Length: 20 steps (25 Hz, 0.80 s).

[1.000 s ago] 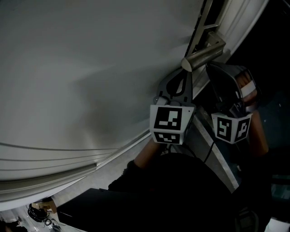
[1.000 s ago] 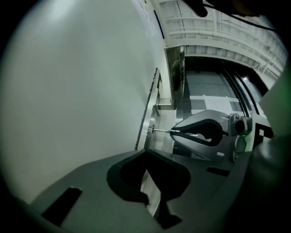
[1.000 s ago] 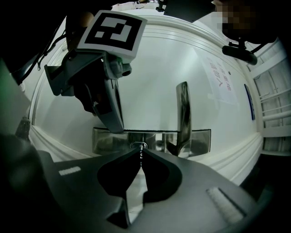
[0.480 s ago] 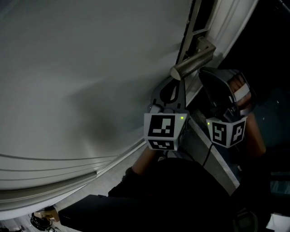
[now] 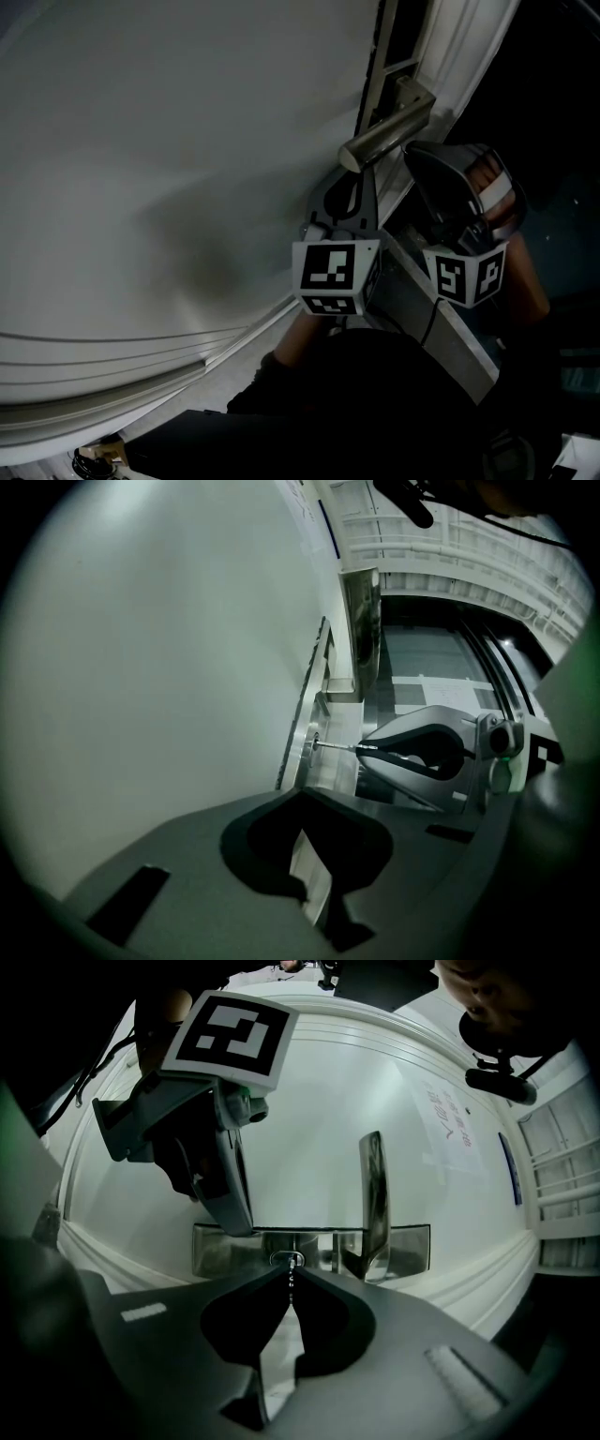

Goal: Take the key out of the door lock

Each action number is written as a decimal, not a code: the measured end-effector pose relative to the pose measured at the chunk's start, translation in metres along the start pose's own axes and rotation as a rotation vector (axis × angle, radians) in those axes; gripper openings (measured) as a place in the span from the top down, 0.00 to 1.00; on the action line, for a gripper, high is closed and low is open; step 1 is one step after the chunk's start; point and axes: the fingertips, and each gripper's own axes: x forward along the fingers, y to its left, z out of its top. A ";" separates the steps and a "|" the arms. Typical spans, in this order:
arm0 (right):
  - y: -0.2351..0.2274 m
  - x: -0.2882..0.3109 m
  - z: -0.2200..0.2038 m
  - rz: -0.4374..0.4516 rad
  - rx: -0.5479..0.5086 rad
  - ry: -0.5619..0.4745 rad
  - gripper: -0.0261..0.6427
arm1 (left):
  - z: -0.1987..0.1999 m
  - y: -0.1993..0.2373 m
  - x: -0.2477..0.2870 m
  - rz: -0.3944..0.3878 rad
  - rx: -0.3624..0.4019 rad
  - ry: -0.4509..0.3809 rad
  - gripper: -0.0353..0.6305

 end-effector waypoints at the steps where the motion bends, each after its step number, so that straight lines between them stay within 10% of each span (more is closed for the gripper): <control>1: 0.000 -0.001 0.000 0.000 -0.001 0.001 0.94 | 0.000 0.000 0.000 -0.001 0.000 -0.001 0.95; 20: 0.001 -0.002 0.000 0.005 -0.004 0.006 0.94 | -0.001 -0.001 -0.002 0.001 -0.007 0.001 0.95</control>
